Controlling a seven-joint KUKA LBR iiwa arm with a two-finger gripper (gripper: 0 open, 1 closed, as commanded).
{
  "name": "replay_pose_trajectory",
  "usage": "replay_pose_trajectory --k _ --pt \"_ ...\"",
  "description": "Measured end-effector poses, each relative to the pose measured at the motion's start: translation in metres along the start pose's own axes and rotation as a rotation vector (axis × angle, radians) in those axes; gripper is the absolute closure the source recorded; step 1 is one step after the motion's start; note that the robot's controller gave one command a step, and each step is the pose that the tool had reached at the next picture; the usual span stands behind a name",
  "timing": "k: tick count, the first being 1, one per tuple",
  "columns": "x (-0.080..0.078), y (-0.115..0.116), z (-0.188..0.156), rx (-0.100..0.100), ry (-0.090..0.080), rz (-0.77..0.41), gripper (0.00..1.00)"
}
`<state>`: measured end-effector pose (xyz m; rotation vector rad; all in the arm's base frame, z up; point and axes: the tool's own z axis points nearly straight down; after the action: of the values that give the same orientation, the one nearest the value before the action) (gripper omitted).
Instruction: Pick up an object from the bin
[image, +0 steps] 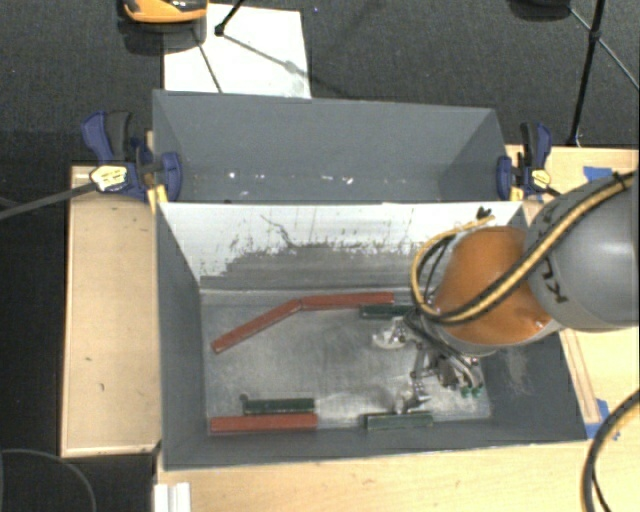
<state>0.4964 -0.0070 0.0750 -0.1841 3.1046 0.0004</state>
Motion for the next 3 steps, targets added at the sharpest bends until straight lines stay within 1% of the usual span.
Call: replay_pose_trajectory --k 1,2,3 --pt "0.0 0.0 0.0 0.0 0.0 0.0 0.0" --pt "-0.001 0.032 0.0 0.005 0.001 0.056 0.0" --pt "-0.003 0.065 -0.003 0.001 -0.005 -0.03 0.0"
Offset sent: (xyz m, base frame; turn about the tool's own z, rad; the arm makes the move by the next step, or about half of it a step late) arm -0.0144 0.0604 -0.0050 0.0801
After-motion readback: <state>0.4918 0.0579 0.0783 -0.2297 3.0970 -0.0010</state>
